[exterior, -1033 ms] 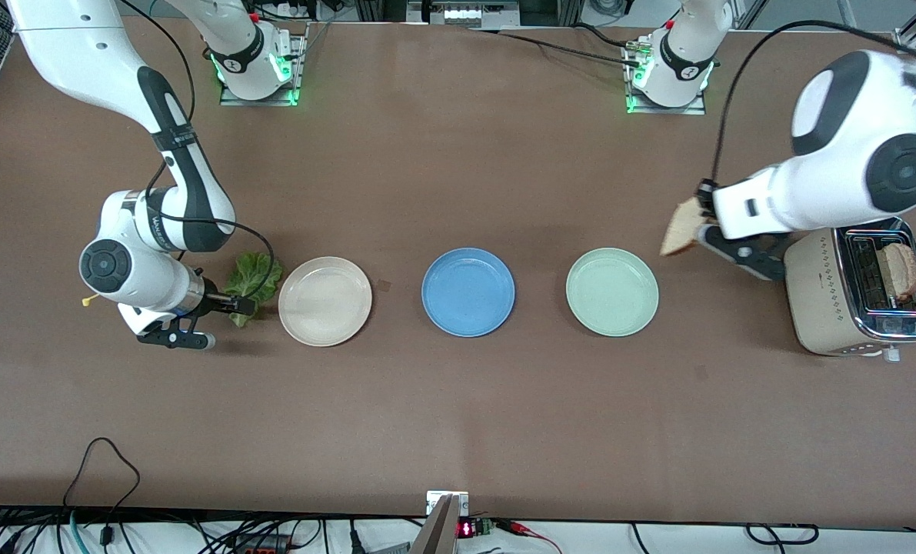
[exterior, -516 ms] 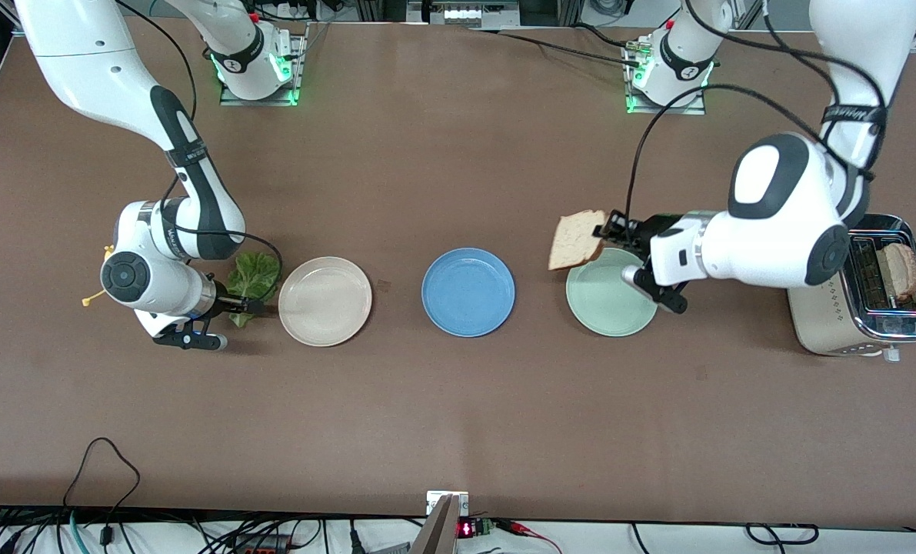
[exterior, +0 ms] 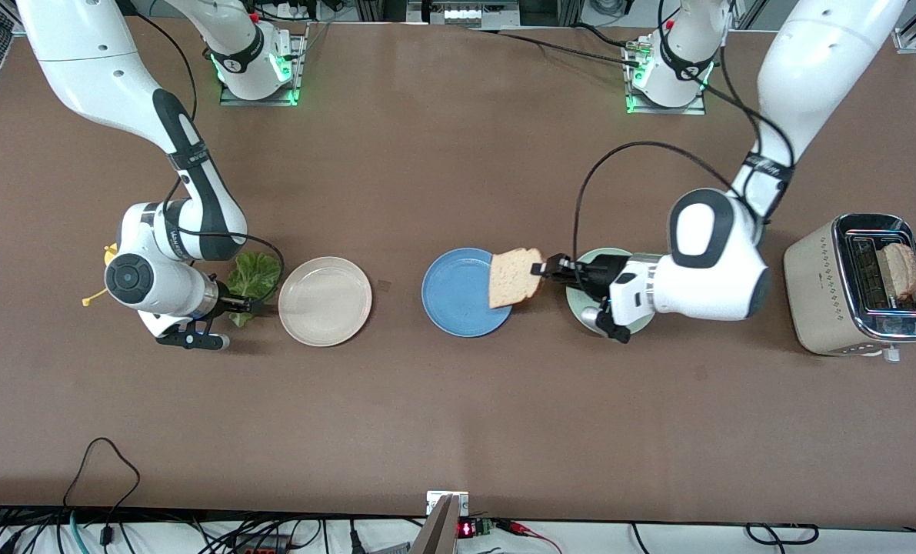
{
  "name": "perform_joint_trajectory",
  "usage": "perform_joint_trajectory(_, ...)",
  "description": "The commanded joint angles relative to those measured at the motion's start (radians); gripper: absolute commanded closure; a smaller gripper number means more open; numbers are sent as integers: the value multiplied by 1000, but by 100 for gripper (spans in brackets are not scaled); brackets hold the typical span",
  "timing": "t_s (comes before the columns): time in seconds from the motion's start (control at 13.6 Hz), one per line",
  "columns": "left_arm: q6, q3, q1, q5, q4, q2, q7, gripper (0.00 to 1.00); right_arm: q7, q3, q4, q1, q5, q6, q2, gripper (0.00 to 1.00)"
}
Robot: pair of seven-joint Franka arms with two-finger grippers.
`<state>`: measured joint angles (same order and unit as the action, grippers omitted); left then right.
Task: Make sandwich in blue plate with both arms
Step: 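Lower the toast onto the blue plate while the right gripper grasps lettuce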
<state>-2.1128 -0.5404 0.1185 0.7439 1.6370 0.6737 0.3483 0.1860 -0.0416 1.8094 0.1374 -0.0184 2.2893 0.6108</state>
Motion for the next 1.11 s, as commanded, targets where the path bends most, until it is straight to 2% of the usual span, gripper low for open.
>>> perform_joint_trajectory(0.0,-88,-4,-49,124,-31,76,147,100,-8,3,5,-1,-9,9,3,12)
perform_joint_trajectory(0.15,-130,-3,-75,193,-23,113,242,100,-8,3,5,-1,-9,9,9,13)
perform_joint_trajectory(0.52,-131,-4,-95,294,-20,201,348,100,-8,3,5,-1,-11,9,10,13)
perform_joint_trajectory(0.59,-130,-3,-100,308,-19,204,363,98,-8,3,5,-1,-9,9,10,21)
perform_joint_trajectory(0.66,-131,-1,-100,308,-19,207,366,84,-5,3,4,-1,-11,6,12,46)
perform_joint_trajectory(0.74,-131,5,-102,292,-22,207,371,7,0,3,4,1,-11,4,12,67)
perform_joint_trajectory(0.81,-124,8,-91,285,-20,198,368,0,-8,3,2,-1,-11,4,12,78)
perform_joint_trajectory(1.03,-121,28,-85,266,32,115,353,0,-11,3,-1,-2,-9,2,12,100)
